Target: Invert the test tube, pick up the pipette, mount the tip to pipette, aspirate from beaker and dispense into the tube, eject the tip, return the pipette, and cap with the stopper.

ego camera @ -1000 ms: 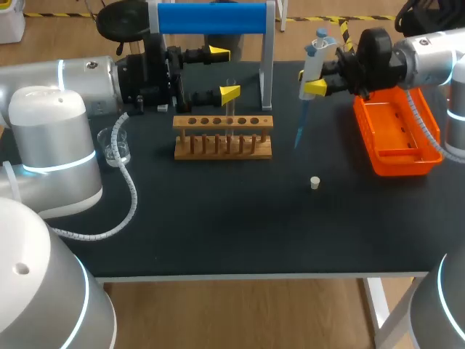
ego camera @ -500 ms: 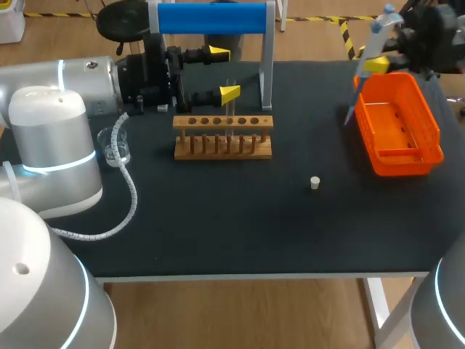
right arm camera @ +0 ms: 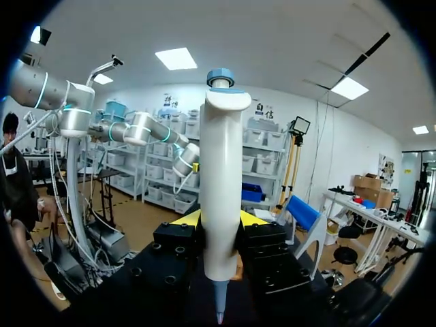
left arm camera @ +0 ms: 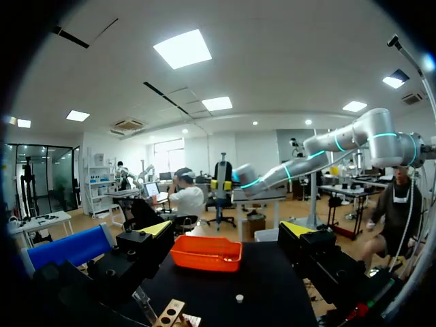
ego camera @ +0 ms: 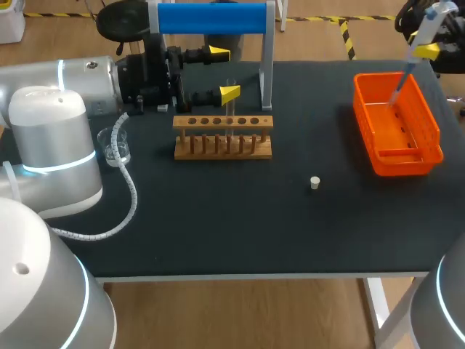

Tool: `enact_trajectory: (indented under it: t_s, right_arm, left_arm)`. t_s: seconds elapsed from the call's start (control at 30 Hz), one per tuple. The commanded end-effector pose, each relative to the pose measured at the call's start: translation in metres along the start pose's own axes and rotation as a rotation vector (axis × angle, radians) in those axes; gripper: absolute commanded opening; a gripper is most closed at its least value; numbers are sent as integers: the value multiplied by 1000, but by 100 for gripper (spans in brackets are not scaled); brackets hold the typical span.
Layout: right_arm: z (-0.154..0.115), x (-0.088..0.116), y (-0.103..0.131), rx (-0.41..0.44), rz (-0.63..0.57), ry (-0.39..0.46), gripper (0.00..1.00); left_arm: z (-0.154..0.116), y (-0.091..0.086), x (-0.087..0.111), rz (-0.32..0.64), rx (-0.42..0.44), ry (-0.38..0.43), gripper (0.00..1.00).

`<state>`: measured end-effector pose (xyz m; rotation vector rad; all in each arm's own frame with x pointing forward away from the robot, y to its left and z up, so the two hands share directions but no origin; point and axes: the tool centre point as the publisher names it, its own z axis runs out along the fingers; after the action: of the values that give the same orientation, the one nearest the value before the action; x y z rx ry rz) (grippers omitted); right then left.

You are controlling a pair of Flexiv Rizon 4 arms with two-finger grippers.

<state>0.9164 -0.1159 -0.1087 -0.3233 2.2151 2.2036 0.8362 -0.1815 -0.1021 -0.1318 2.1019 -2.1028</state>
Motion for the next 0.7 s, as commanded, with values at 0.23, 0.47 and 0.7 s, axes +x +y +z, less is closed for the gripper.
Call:
enact_trajectory:
  t_s: [0.23,0.47,0.7]
  right_arm:
    - [-46,-10,-14,-12,26,43,0]
    - [-54,-13,-19,-12,33,48,0]
    - [-57,-14,-24,-5,47,30,0]
  left_arm:
    - [1,1,0,1,1,-1,100]
    - [1,1,0,1,1,-1,100]
    - [1,1,0,1,1,-1,100]
